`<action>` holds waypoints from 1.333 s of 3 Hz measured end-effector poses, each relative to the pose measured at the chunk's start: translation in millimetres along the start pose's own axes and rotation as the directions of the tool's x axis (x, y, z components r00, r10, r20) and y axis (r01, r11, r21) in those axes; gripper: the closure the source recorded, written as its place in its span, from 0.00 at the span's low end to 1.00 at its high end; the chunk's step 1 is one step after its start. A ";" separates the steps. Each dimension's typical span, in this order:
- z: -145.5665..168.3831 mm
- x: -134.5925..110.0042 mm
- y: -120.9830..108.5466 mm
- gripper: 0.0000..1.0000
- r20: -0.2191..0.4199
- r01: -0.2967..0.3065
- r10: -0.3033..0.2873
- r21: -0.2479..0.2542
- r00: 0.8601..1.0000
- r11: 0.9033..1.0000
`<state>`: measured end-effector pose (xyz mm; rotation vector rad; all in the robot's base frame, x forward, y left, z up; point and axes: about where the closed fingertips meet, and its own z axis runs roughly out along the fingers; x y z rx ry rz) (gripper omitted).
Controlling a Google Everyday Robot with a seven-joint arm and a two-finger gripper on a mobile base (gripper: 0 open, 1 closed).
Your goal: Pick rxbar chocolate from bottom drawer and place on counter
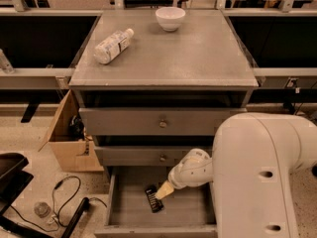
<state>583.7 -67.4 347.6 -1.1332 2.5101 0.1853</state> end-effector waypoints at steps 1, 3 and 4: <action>7.2 2.6 1.8 0.00 -0.003 -0.059 0.059 -0.003 0.998 0.998; 62.6 -7.6 35.3 0.00 -0.056 -0.054 0.051 -0.044 0.997 0.998; 120.7 1.0 61.6 0.00 -0.097 -0.082 0.075 -0.070 0.992 0.994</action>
Offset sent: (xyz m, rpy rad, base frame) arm 0.0018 0.0343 -0.0326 -0.0186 0.0479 -0.0324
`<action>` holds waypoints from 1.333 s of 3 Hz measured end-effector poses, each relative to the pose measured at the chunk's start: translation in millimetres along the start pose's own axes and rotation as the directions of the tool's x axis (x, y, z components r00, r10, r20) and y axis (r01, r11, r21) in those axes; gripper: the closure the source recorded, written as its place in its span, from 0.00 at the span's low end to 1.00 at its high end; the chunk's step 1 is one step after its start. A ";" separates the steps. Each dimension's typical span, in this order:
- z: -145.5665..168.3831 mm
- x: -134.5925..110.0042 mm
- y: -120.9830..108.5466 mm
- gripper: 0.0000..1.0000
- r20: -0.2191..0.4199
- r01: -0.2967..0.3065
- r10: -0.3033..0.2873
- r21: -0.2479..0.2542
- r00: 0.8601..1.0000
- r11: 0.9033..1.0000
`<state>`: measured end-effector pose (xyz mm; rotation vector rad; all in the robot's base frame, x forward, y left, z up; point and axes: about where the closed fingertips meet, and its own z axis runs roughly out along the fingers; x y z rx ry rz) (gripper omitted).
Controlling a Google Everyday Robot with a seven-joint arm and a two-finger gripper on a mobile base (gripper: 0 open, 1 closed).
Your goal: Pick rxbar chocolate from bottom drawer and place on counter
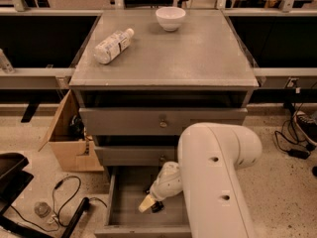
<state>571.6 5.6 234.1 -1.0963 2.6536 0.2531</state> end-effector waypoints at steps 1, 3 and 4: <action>46.0 2.0 12.7 0.00 -0.002 -0.017 0.017 -0.007 1.000 1.000; 117.0 -2.8 31.4 0.00 0.016 0.014 -0.014 0.019 1.000 1.000; 129.6 -4.3 27.2 0.00 0.012 0.039 -0.040 0.069 0.999 0.997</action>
Offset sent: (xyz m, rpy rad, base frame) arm -0.0146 0.0674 -0.1249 0.0132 -0.0266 0.0099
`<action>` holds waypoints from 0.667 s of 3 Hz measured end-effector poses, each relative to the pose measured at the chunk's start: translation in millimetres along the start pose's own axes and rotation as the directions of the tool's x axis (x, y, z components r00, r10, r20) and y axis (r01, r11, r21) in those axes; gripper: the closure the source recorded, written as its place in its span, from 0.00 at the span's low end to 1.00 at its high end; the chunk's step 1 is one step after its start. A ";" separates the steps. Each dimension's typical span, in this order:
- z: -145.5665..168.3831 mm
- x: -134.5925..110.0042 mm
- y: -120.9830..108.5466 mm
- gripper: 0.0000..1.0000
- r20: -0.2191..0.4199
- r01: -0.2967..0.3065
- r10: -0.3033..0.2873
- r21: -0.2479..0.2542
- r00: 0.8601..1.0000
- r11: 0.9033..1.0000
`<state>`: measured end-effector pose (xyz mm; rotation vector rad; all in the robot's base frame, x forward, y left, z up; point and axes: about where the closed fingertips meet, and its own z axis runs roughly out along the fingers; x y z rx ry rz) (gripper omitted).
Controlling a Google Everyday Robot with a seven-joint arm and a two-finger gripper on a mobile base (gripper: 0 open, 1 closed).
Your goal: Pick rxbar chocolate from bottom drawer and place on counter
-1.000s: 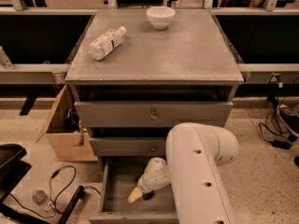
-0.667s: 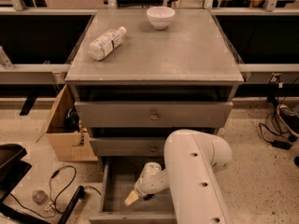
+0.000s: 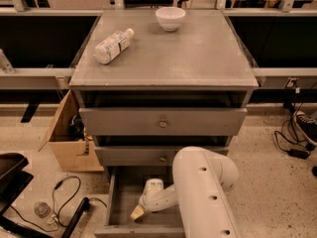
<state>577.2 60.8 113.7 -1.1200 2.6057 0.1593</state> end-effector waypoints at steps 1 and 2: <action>-6.5 1.1 -25.3 0.00 0.006 -0.010 0.009 0.047 1.000 0.999; -12.1 3.6 -50.0 0.00 0.002 -0.023 0.023 0.065 1.000 0.998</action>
Offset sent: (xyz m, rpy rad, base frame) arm 0.0444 -0.0581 0.0205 -0.0420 -0.0449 -0.0837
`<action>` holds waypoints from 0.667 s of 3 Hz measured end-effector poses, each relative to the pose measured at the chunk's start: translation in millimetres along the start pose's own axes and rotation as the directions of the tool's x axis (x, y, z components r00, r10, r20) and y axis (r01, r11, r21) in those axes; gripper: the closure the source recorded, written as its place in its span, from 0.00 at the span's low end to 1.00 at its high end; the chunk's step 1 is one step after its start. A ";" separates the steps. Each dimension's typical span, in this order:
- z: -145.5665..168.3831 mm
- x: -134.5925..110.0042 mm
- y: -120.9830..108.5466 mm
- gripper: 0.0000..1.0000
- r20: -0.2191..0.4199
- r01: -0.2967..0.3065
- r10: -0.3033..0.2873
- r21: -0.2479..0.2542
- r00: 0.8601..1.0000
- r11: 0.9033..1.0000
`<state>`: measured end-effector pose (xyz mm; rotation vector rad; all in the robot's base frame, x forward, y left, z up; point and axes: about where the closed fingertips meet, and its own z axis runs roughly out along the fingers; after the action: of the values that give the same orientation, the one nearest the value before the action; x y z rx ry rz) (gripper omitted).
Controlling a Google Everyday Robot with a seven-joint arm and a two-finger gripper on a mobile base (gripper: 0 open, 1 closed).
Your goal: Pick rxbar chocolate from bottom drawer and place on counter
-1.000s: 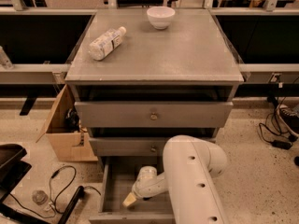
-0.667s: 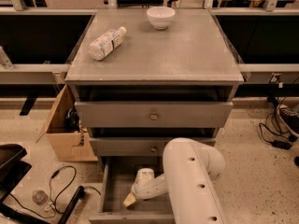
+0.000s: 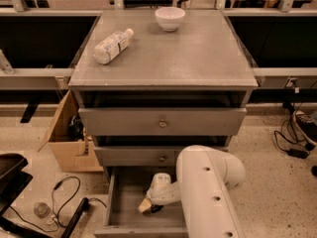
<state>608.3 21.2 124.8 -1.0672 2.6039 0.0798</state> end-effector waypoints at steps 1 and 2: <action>3.4 6.8 -2.7 0.00 -0.012 -0.027 0.026 -0.043 1.000 0.999; 17.1 19.5 18.7 0.00 -0.034 0.026 -0.030 -0.113 0.999 0.993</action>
Offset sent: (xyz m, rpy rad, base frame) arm -0.0207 0.0143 -0.0473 0.1382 0.3062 0.0031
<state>587.1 24.5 101.1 -1.1528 2.6428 0.2055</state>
